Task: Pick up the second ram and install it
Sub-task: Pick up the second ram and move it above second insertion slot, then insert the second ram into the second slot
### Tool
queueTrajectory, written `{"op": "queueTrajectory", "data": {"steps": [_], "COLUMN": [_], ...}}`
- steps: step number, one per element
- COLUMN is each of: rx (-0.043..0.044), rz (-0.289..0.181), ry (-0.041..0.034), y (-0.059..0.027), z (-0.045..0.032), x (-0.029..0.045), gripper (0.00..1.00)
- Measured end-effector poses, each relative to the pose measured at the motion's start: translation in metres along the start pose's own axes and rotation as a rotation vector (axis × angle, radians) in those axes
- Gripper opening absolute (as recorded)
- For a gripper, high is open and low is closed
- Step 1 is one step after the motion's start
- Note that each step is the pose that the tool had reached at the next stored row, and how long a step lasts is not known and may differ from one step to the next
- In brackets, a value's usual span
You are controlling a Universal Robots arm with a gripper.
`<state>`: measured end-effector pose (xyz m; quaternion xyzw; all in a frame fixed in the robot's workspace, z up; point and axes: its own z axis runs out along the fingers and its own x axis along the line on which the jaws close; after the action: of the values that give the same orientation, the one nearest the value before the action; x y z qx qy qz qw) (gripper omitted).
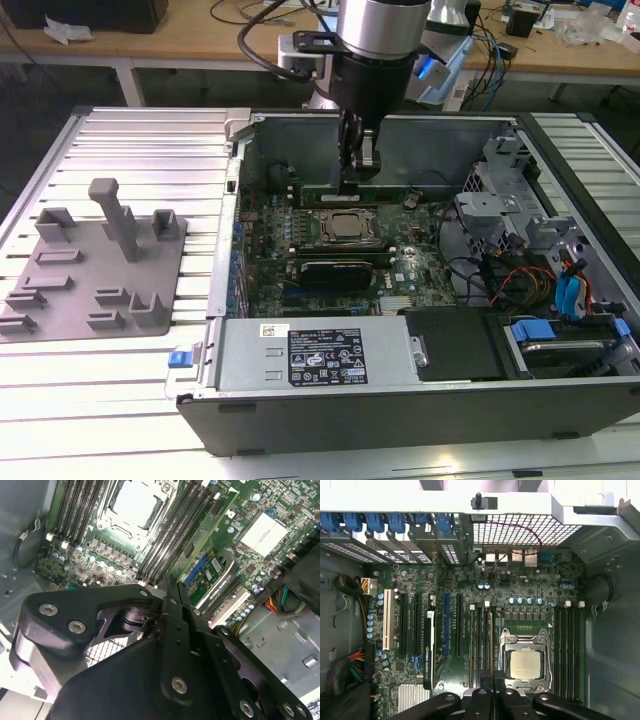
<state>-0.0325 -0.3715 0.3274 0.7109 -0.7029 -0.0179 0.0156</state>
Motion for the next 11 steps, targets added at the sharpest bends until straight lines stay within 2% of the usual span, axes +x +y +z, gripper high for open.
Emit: {"op": "queueTrajectory", "data": {"steps": [3, 11], "rx": [0.0, 0.0], "rz": [0.0, 0.0], "ry": [0.0001, -0.0001], "y": [-0.0002, -0.0002], "z": [0.0065, 0.0071], "x": [-0.0012, -0.0012], "gripper": [0.09, 0.09]}}
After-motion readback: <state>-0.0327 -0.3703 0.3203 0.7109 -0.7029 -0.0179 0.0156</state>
